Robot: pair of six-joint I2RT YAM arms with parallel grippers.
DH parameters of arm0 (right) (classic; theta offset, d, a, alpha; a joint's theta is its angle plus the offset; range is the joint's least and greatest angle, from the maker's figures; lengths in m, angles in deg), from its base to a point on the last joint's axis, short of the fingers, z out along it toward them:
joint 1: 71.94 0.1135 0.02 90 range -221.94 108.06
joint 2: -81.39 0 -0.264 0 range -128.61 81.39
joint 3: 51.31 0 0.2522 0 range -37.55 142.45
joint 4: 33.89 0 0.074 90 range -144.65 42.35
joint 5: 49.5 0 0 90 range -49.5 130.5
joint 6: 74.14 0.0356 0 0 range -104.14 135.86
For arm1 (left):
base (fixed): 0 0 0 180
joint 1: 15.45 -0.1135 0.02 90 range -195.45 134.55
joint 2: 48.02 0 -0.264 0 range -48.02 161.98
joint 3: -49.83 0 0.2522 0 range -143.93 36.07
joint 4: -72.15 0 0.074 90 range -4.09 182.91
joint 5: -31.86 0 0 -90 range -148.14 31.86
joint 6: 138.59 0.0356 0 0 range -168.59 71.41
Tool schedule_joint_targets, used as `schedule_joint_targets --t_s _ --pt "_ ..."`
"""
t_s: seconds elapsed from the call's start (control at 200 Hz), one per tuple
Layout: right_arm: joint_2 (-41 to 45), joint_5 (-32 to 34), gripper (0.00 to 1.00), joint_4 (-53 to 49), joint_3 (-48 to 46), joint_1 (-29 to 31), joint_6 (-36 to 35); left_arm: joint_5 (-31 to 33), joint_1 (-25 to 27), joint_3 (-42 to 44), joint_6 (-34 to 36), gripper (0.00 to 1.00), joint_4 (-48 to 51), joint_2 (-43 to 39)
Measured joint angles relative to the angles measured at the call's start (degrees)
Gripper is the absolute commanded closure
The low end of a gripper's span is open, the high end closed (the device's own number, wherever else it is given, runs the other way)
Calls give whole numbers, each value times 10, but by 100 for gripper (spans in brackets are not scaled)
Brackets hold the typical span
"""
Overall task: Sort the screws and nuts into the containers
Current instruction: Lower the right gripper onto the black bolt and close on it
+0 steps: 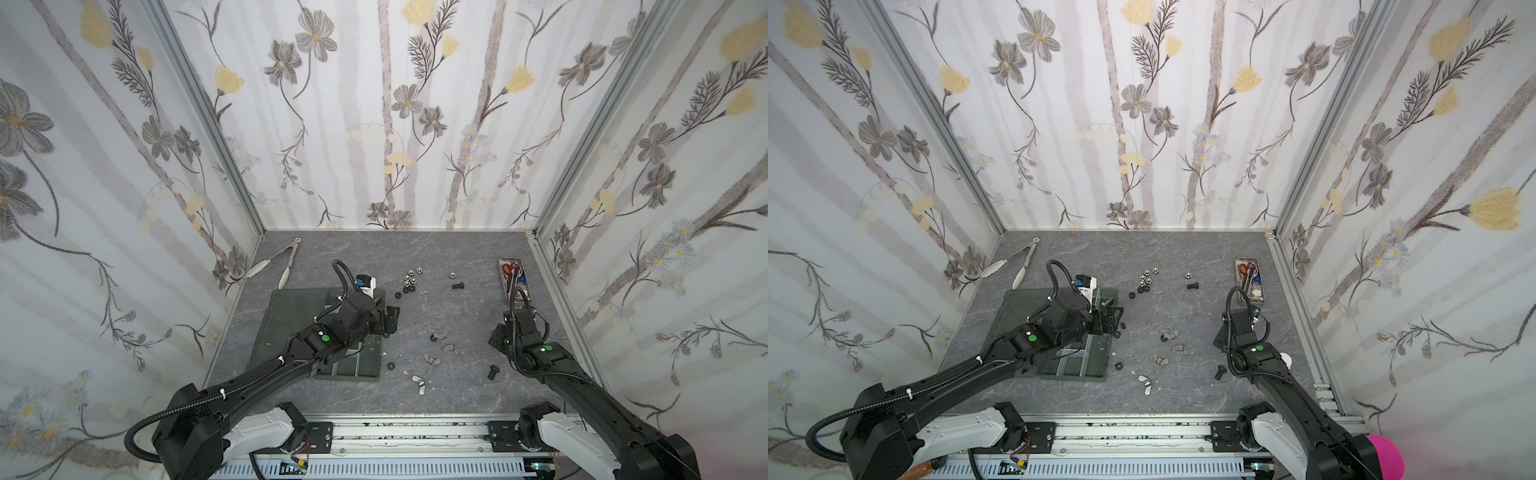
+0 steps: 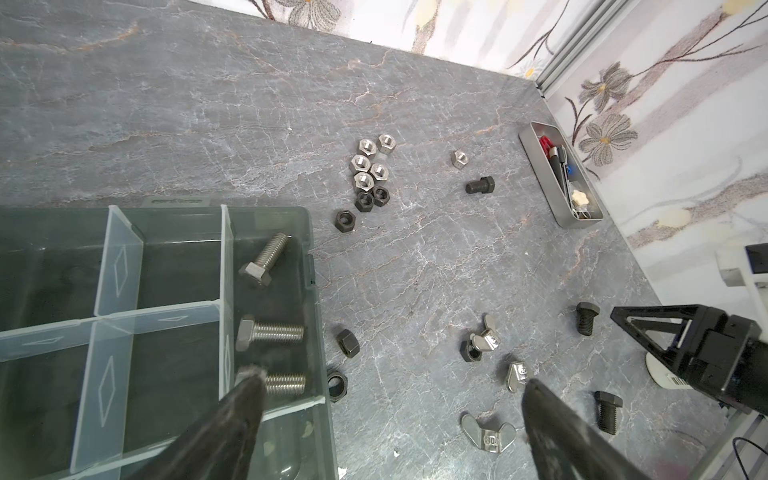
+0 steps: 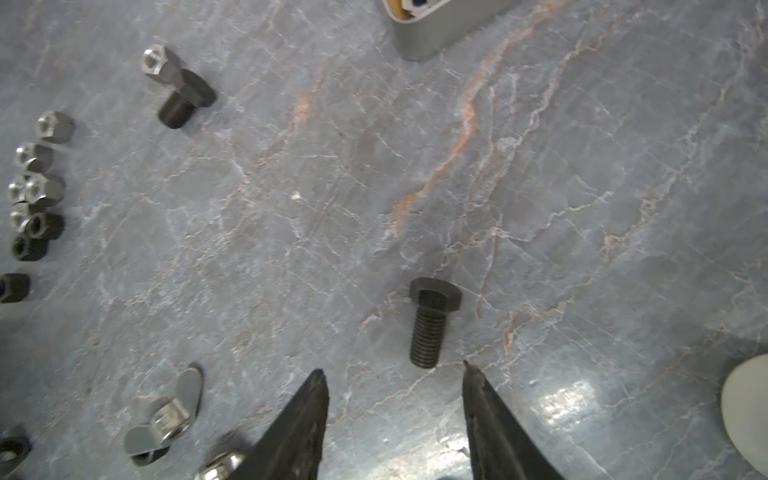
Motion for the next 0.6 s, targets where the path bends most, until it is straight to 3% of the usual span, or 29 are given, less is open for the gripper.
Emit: schedule_joint_targets --t_s 0.18,0.6 --pt "0 -27 52 9 -31 -43 4 -1 7 0 -4 4 -2 -1" --pt "-73 -66 56 56 -35 -48 -17 0 14 8 -8 4 -4 -4"
